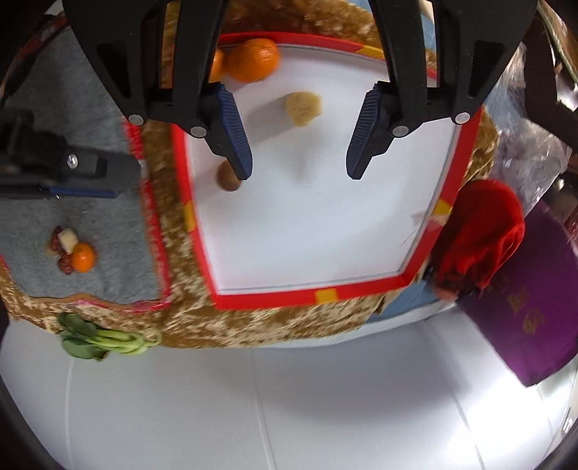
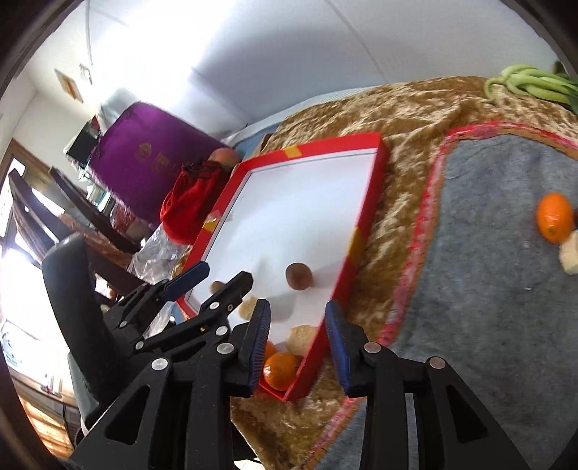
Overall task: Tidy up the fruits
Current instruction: 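Carry both longans into the white tray and open both grippers, then grasp the last mandarin with the left gripper while the right gripper grasps a red jujube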
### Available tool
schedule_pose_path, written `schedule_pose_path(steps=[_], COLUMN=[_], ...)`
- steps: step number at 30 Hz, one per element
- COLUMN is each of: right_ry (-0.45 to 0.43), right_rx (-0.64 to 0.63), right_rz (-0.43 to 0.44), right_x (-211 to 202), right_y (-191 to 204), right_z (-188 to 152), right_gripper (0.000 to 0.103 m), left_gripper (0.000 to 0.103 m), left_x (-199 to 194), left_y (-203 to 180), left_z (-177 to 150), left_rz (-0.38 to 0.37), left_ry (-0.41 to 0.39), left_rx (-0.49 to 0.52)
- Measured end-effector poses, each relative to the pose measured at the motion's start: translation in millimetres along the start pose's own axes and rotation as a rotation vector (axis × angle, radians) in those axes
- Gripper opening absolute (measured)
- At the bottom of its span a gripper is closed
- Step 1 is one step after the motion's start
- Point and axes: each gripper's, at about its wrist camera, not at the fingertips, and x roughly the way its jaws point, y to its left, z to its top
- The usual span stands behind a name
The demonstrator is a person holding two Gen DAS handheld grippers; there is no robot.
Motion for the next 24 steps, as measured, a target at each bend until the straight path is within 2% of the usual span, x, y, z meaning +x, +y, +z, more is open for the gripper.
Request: schedule_pose_path(steps=[4, 8, 11, 14, 18, 24], right_ry=[-0.058, -0.125, -0.177, -0.187, -0.143, -0.051], right_rx=[0.065, 0.175, 0.287, 0.422, 0.542, 0.521], right_rz=[-0.027, -0.059, -0.084, -0.104, -0.108, -0.165], right_x=[-32, -73, -108, -130, -135, -105], right_y=[-30, -71, -109, -147, -184, -185], right_z=[8, 17, 24, 25, 20, 21], right_gripper=[0.034, 0.034, 0.034, 0.034, 0.034, 0.034], left_gripper=[0.058, 0.058, 0.058, 0.058, 0.058, 0.058], left_x=[-8, -11, -13, -12, -1, 22], left_y=[-32, -68, -95, -127, -154, -166], left_z=[9, 19, 30, 38, 56, 62], left_rz=[-0.049, -0.134, -0.211, -0.284, -0.282, -0.322], left_ry=[-0.048, -0.067, -0.058, -0.035, -0.052, -0.003], left_rx=[0.069, 0.144, 0.180, 0.244, 0.301, 0.326])
